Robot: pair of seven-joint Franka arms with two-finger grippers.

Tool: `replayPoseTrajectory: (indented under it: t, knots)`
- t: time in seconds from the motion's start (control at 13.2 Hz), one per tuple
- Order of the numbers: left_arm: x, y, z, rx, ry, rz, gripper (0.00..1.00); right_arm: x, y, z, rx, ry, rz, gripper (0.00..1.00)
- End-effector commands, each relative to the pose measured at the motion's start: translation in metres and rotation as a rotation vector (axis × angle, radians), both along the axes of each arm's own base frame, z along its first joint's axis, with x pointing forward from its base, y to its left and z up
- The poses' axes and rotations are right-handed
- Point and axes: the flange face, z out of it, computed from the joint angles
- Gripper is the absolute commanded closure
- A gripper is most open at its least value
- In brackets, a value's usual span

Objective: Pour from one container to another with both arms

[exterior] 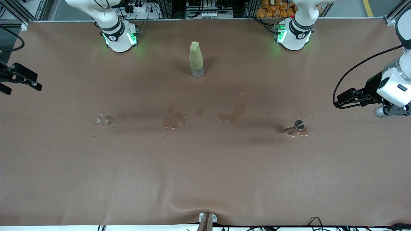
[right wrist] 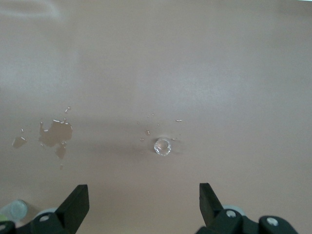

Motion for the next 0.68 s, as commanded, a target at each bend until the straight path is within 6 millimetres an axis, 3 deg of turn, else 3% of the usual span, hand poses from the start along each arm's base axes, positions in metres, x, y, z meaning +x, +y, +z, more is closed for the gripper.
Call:
replayPoseTrajectory:
  t: [0.0,0.45,0.61]
  knots:
    - [0.006,0.029,-0.008,-0.081,0.029,0.08,0.0,-0.02,-0.015,-0.004,0.027,0.003,0.036,0.0]
    - [0.014,0.085,-0.048,-0.216,0.118,0.209,0.0,-0.031,-0.025,-0.006,0.018,0.04,0.059,0.0]
    - [0.013,0.089,-0.054,-0.237,0.136,0.213,0.0,-0.03,-0.046,-0.019,0.018,0.041,0.27,0.0]
